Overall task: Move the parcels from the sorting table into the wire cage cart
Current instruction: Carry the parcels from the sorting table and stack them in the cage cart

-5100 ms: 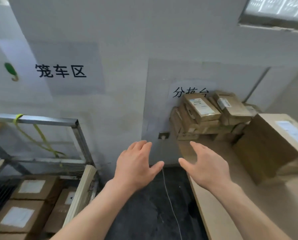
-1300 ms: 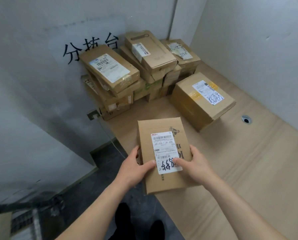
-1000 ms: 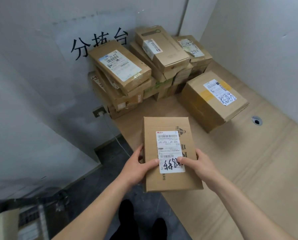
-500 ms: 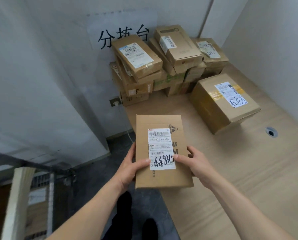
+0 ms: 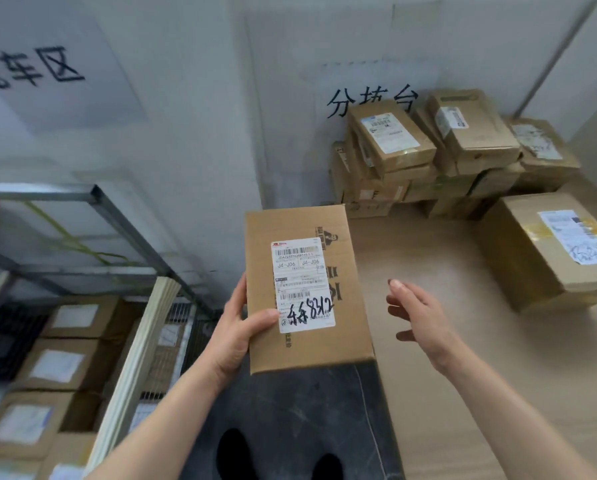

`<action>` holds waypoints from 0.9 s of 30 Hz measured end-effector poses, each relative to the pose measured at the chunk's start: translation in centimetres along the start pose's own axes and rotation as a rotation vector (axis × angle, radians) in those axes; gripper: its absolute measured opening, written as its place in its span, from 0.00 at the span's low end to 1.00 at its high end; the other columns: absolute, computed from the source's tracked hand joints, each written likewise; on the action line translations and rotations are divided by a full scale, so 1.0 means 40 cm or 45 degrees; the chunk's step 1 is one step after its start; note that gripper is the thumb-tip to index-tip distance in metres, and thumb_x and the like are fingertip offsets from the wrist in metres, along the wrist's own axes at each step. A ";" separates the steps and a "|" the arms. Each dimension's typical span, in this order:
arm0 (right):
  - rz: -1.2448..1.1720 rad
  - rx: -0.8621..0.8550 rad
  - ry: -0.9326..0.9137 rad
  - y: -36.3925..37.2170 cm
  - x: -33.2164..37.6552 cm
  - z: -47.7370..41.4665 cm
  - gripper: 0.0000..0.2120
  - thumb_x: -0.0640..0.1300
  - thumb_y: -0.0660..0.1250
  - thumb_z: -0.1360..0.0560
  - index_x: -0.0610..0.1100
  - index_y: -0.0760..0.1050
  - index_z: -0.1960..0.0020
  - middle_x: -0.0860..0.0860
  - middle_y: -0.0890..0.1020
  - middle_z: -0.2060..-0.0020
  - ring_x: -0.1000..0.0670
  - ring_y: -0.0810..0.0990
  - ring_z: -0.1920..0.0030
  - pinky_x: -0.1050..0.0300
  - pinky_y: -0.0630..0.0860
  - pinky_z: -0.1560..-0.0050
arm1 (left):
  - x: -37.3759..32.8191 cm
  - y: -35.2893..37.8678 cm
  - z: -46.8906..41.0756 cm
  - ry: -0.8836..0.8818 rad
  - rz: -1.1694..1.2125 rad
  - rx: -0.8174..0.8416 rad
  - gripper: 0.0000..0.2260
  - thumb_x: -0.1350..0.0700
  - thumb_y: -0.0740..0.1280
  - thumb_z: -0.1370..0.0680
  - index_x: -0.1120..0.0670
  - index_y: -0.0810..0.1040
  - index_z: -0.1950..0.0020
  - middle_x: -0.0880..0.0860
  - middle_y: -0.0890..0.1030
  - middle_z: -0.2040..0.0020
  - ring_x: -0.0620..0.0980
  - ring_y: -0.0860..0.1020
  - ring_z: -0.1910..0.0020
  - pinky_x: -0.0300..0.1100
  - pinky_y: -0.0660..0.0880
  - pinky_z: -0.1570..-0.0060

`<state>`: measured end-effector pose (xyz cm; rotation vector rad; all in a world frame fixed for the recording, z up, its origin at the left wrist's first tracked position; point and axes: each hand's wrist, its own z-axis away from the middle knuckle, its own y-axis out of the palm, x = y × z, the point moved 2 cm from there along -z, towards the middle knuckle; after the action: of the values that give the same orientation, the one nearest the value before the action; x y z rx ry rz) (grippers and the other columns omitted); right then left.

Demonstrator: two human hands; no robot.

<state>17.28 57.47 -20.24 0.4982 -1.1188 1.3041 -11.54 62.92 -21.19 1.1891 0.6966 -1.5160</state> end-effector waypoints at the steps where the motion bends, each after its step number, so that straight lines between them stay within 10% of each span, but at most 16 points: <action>1: 0.026 0.023 -0.017 0.025 0.016 0.004 0.10 0.61 0.59 0.19 0.59 0.71 0.40 0.56 0.78 0.42 0.52 0.76 0.42 0.48 0.78 0.46 | -0.005 -0.033 0.015 0.016 0.010 -0.028 0.39 0.47 0.78 0.37 0.38 0.69 0.28 0.51 0.82 0.37 0.56 0.82 0.40 0.60 0.78 0.42; 12: 0.355 0.253 -0.299 0.428 0.223 0.060 0.23 0.57 0.61 0.19 0.52 0.70 0.26 0.57 0.75 0.33 0.51 0.73 0.31 0.38 0.72 0.31 | -0.011 -0.424 0.173 0.185 0.117 -0.313 0.39 0.46 0.77 0.36 0.41 0.68 0.27 0.50 0.81 0.36 0.56 0.80 0.38 0.60 0.77 0.41; 27: 0.735 0.623 -0.607 0.950 0.377 0.149 0.26 0.53 0.76 0.27 0.56 0.75 0.30 0.60 0.79 0.36 0.56 0.77 0.35 0.52 0.74 0.33 | 0.048 -0.877 0.365 0.116 0.279 -0.693 0.44 0.37 0.80 0.43 0.38 0.66 0.31 0.54 0.78 0.36 0.58 0.82 0.43 0.62 0.81 0.47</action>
<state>-21.84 69.93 -15.48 0.9262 -1.3952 2.0579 -49.37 59.52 -23.20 0.8835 0.9348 -1.0046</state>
